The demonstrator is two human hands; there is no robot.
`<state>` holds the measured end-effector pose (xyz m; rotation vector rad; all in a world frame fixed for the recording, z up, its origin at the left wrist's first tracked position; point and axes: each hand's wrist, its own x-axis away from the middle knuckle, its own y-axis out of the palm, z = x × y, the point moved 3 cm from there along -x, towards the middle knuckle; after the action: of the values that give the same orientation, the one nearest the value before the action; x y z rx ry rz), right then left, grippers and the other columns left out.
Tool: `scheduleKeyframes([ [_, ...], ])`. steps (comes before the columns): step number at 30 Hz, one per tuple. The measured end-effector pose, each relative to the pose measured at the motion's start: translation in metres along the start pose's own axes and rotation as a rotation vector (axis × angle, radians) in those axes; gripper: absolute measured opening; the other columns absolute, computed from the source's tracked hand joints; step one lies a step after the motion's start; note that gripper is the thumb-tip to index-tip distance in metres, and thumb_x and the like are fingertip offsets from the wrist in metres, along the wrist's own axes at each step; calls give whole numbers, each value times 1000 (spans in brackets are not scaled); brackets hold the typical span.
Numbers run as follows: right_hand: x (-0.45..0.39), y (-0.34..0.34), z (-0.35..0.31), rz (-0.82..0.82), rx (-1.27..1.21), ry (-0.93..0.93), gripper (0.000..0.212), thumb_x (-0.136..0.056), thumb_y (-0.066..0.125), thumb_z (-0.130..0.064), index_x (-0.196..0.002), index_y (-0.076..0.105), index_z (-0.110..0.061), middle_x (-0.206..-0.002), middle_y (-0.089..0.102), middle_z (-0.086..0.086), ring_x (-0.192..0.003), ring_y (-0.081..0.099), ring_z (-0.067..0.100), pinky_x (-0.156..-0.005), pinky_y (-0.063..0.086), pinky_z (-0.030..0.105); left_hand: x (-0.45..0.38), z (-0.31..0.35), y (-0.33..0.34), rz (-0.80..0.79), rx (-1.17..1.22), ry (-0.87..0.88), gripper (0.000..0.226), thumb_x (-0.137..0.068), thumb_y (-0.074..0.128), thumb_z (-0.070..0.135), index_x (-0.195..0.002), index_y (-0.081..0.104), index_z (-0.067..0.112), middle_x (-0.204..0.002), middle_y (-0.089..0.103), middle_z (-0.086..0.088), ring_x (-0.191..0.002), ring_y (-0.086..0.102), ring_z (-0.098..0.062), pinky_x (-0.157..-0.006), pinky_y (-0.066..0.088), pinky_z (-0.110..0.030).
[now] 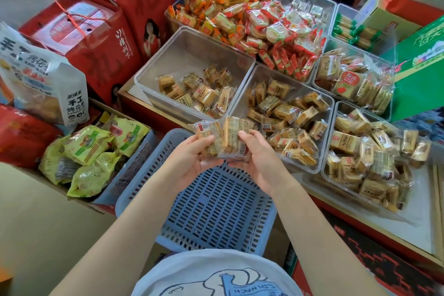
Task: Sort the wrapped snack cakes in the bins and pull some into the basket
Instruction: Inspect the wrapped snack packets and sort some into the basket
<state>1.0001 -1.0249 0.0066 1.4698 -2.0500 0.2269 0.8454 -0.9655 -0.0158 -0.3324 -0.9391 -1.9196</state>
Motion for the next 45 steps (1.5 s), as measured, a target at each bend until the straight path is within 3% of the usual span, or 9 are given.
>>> scheduleKeyframes([
  [4,-17,-1,-11,40,1,-40,32,-105,55,-27,-134,53,-12,-117,72,12,-95,70,20,-72,57,33,-14,7,-2,-39,-57,-41,30,-103,55,10,-132,59,3,-119,74,-16,-102,64,-29,-87,58,-34],
  [9,-47,3,-24,51,97,-73,29,-102,61,-29,-130,59,-21,-119,73,7,-105,72,22,-88,61,39,-40,27,0,32,-76,52,36,-97,64,24,-130,61,10,-114,77,-9,-101,73,-24,-93,58,-38],
  [16,-104,21,-48,-10,243,-86,14,-101,62,-32,-111,71,-29,-104,78,-1,-82,69,15,-71,57,28,-94,55,-15,90,-211,99,55,-85,77,32,-134,59,16,-119,76,-5,-111,71,-25,-93,59,-40],
  [20,-149,30,-57,-21,269,-60,25,-103,59,-28,-123,69,-17,-109,76,10,-82,69,17,-68,55,26,-126,79,-38,250,-249,140,99,-64,94,50,-144,47,15,-121,74,-3,-108,73,-21,-98,58,-47],
  [26,-215,45,-63,46,322,-82,28,-103,58,-14,-129,66,-10,-109,74,0,-99,71,14,-92,59,32,-171,105,-58,346,-369,161,73,-89,75,15,-152,40,20,-138,63,-7,-119,66,-24,-103,54,-49],
  [32,-215,25,-61,84,304,-82,36,-102,60,-16,-136,60,-4,-103,73,3,-95,72,15,-93,59,33,-172,106,-47,586,-1100,428,60,-99,62,27,-153,39,12,-156,40,-8,-144,36,-22,-119,29,-39],
  [37,-194,-42,-58,286,76,-100,13,-101,59,-14,-104,72,-11,-91,74,5,-83,74,22,-83,62,40,-179,61,5,268,-1435,624,61,-100,44,46,-150,47,10,-160,41,-9,-151,29,-25,-124,18,-40],
  [40,-188,-87,-46,388,126,0,8,-101,60,-15,-102,68,-15,-97,71,5,-83,71,17,-83,61,37,-188,34,31,133,-1686,590,79,-97,20,60,-160,31,14,-169,25,-5,-158,12,-21,-126,4,-38],
  [45,-190,-119,-8,65,490,238,27,-95,71,-32,-119,67,-21,-117,72,1,-104,68,14,-100,54,38,-183,5,29,133,-1973,501,89,-96,12,71,-163,17,12,-171,13,-8,-158,11,-22,-125,21,-48],
])
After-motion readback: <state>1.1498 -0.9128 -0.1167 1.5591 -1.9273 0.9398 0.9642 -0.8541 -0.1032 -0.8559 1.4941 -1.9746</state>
